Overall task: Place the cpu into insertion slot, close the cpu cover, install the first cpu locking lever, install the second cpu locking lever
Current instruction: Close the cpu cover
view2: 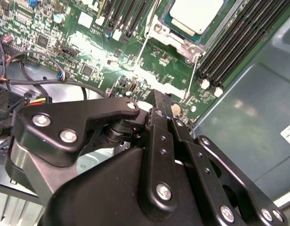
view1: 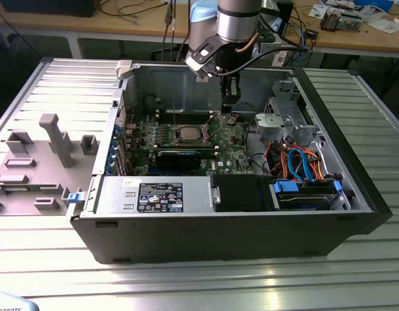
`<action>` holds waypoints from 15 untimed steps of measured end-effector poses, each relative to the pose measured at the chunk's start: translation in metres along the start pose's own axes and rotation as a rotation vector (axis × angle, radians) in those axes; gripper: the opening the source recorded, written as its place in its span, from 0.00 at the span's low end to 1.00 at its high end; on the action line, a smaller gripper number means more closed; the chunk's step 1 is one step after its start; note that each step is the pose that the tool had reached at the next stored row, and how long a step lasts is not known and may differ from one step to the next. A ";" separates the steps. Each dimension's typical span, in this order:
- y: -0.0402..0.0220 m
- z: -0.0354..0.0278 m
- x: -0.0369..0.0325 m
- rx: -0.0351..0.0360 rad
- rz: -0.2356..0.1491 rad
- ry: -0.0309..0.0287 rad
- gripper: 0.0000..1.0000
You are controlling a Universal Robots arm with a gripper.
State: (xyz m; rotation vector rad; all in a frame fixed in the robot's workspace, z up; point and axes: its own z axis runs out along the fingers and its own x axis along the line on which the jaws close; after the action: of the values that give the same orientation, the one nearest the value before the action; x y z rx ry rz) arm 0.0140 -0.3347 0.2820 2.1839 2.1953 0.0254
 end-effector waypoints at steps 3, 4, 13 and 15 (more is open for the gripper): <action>0.0044 0.0009 0.0001 0.0006 0.000 0.0005 0.11; 0.0110 0.0048 0.0001 0.0027 0.000 0.0003 0.11; 0.0176 0.0222 0.0002 0.0265 -0.007 0.0004 0.11; 0.0177 0.0223 0.0002 0.0268 -0.007 0.0005 0.11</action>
State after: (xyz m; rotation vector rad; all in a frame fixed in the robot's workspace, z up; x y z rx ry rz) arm 0.0326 -0.3349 0.2605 2.1900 2.2165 -0.0037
